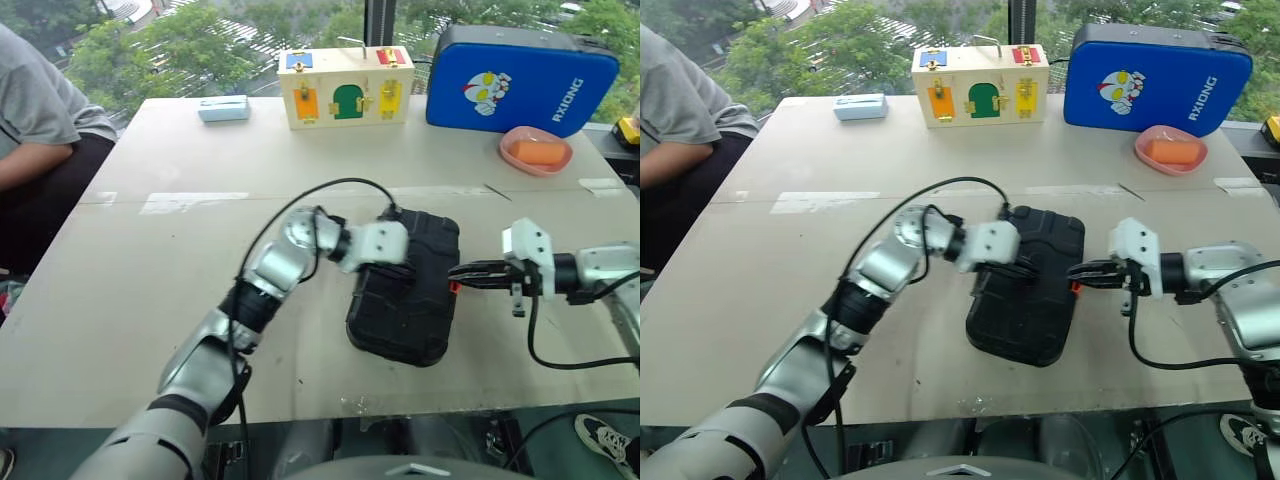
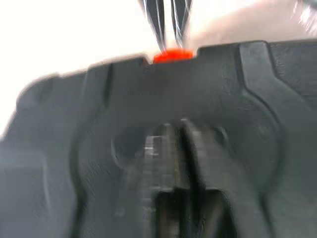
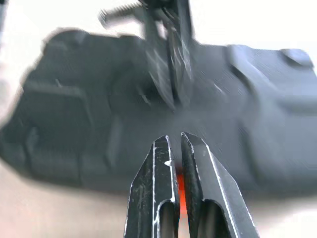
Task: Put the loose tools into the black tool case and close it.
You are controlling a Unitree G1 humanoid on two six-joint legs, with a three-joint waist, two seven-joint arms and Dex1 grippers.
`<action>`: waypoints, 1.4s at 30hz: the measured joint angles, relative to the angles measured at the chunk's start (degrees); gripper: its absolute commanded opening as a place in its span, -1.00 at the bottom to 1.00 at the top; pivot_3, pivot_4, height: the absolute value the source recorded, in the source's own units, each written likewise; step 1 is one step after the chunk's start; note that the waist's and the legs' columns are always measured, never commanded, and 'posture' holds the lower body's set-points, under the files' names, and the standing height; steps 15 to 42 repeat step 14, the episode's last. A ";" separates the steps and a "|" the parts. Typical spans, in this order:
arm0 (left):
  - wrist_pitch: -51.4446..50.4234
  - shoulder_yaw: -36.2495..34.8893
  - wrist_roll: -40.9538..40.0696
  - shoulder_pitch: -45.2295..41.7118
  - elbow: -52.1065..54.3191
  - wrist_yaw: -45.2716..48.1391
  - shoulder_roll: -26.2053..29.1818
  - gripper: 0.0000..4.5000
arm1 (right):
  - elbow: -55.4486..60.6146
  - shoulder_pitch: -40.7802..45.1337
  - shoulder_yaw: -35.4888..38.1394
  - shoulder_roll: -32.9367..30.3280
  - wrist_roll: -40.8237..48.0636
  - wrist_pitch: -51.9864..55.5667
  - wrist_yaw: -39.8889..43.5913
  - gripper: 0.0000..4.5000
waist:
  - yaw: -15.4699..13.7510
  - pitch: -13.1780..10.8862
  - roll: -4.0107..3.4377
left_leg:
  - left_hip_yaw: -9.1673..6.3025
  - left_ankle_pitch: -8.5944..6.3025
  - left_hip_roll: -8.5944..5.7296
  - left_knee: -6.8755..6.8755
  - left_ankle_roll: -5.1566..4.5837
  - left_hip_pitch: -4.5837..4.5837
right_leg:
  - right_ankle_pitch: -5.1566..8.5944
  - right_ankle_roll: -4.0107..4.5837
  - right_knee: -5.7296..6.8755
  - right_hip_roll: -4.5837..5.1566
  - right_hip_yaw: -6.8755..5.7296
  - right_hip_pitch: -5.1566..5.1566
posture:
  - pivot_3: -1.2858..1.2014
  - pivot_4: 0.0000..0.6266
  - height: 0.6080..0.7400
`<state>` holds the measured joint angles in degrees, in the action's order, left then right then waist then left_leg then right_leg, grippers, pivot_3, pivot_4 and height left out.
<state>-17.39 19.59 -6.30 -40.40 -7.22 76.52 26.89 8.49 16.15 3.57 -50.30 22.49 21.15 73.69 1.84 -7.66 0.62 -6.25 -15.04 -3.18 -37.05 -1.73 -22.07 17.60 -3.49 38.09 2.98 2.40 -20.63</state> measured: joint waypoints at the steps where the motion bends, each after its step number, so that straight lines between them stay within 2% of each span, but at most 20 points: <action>1: -4.95 -3.68 -3.51 1.99 2.84 1.93 4.87 0.06 | -1.46 -0.62 2.51 -2.17 1.39 0.61 1.28 -0.43 | 0.59 -0.13 -0.14 | -0.04 0.01 0.03 0.03 0.01 -0.10 | 0.00 0.02 0.03 -0.04 0.02 -0.17 | 0.03 -0.52 0.93; 2: -6.94 -5.11 -4.42 2.63 3.45 2.50 6.74 0.22 | -2.12 -0.90 3.65 -3.05 1.96 0.99 1.85 -0.28 | 0.63 -0.18 -0.18 | -0.07 0.01 0.03 0.06 0.01 -0.09 | 0.01 0.04 0.03 -0.04 0.03 -0.18 | 0.03 -0.52 0.93; 5: -18.23 -14.86 -12.67 10.92 9.58 5.00 18.92 0.88 | -5.97 -2.20 8.39 -8.51 5.78 1.67 7.32 0.38 | 0.76 -0.68 -0.42 | -0.08 0.01 0.03 0.16 0.02 -0.38 | 0.01 0.05 -0.03 -0.04 0.10 -0.51 | 0.03 -0.52 0.93; 6: -20.88 -19.25 -14.59 13.76 10.60 5.11 22.73 1.00 | -8.35 -2.67 10.39 -10.71 6.55 2.37 8.94 0.60 | 0.59 -0.77 -0.44 | -0.09 0.13 0.03 0.07 0.23 -0.78 | 0.01 0.05 -0.01 -0.01 0.06 -0.83 | 0.03 -0.52 0.93; 8: -24.11 -27.59 -17.12 17.90 12.80 4.25 28.10 1.00 | -11.72 -3.72 13.75 -14.40 7.85 3.38 12.03 0.98 | -0.15 -0.90 -0.44 | -0.11 0.17 -0.01 -0.04 0.31 -0.97 | 0.01 0.04 -0.07 0.12 -0.03 -0.94 | 0.03 -0.52 0.93; 10: -25.76 -33.93 -19.56 22.35 16.40 3.61 31.42 1.00 | -13.01 -5.28 15.76 -16.39 9.10 3.56 14.68 0.98 | -1.13 -0.94 -0.47 | -0.09 0.16 -0.06 -0.09 0.31 -0.98 | -0.01 0.02 -0.12 0.21 0.01 -0.89 | 0.03 -0.52 0.93; 14: -25.76 -38.05 -21.78 28.29 20.72 2.18 31.54 1.00 | -13.76 -7.39 15.85 -16.26 9.09 2.17 15.43 0.98 | -1.94 -1.02 -0.48 | -0.10 0.14 -0.10 -0.13 0.30 -0.97 | -0.01 0.03 -0.11 0.30 0.13 -0.82 | 0.03 -0.52 0.93; 42: -25.76 -38.05 -21.78 28.29 20.72 2.18 31.54 1.00 | -13.76 -7.39 15.85 -16.26 9.09 2.17 15.43 0.98 | -1.94 -1.02 -0.48 | -0.10 0.14 -0.10 -0.13 0.30 -0.97 | -0.01 0.03 -0.11 0.30 0.13 -0.82 | 0.03 -0.52 0.93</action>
